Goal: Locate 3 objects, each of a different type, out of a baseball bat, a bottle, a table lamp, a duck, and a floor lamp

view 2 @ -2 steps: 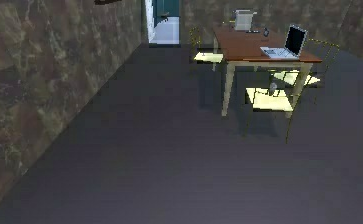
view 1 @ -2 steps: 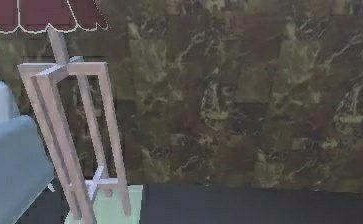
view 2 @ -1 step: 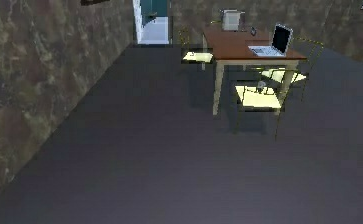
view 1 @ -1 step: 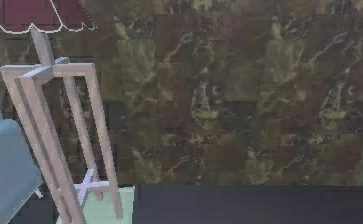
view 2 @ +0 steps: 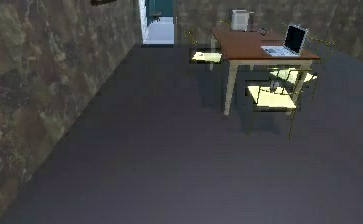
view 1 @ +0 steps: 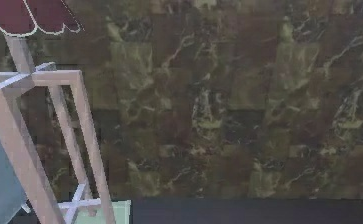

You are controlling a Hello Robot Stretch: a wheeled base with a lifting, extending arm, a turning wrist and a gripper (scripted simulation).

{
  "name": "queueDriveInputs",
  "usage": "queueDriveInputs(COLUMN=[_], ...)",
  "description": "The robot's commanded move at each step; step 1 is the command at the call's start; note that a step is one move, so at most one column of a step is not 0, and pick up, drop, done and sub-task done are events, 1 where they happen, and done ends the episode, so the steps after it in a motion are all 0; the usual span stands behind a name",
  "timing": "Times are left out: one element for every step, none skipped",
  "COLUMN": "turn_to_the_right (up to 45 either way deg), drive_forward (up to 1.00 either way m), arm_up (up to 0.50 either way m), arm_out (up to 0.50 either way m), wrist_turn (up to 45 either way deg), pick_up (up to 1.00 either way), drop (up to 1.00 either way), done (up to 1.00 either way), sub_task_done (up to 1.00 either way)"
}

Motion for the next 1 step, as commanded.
queueDriveInputs(turn_to_the_right=[-36.0], drive_forward=[0.00], arm_up=[0.00], arm_out=[0.00], wrist_turn=[0.0], pick_up=[0.00], drop=[0.00], done=[0.00], sub_task_done=[0.00])
